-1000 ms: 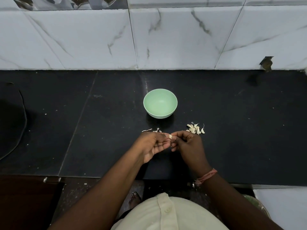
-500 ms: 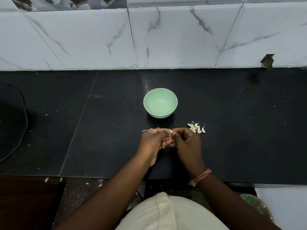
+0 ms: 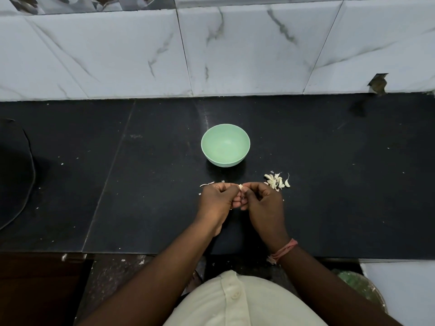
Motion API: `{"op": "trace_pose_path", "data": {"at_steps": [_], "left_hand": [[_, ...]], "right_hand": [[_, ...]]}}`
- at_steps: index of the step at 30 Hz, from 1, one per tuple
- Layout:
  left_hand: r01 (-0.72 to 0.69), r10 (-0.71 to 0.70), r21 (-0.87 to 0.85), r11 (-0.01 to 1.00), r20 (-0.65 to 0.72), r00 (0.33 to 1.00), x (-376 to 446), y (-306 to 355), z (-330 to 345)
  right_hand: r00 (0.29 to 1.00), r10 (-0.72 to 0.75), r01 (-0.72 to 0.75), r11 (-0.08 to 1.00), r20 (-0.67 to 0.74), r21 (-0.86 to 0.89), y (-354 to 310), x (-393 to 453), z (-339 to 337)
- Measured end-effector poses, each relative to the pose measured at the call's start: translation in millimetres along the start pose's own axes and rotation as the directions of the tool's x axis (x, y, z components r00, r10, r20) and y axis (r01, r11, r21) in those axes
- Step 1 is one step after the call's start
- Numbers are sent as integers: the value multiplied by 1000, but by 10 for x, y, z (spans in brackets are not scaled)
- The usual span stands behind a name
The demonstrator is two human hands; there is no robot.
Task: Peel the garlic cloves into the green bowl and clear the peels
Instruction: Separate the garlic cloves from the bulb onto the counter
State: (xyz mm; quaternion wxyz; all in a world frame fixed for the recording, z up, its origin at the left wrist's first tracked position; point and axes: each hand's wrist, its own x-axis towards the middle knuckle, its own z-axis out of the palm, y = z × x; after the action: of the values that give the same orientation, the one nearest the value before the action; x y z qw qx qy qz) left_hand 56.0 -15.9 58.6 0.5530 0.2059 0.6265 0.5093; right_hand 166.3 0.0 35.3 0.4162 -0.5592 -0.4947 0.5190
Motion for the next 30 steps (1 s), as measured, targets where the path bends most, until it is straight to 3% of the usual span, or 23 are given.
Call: {"op": "trace_pose_path", "data": {"at_steps": [11, 17, 22, 27, 30], "left_hand": [[56, -57, 43, 997, 24, 998, 28, 54, -71], [123, -123, 13, 992, 74, 990, 52, 58, -128], [132, -131, -9, 991, 80, 988, 35, 22, -149], [167, -165, -40, 985, 45, 985, 23, -57, -189], [166, -165, -60, 984, 19, 986, 21, -106, -255]], "right_hand": [[987, -51, 63, 995, 152, -75, 21, 18, 3], [974, 117, -164, 954, 193, 251, -64, 22, -11], [901, 335, -432, 752, 277, 497, -38, 32, 36], [851, 466, -508, 620, 240, 597, -6, 111, 53], [896, 416, -438, 766, 156, 470, -2, 109, -6]]}}
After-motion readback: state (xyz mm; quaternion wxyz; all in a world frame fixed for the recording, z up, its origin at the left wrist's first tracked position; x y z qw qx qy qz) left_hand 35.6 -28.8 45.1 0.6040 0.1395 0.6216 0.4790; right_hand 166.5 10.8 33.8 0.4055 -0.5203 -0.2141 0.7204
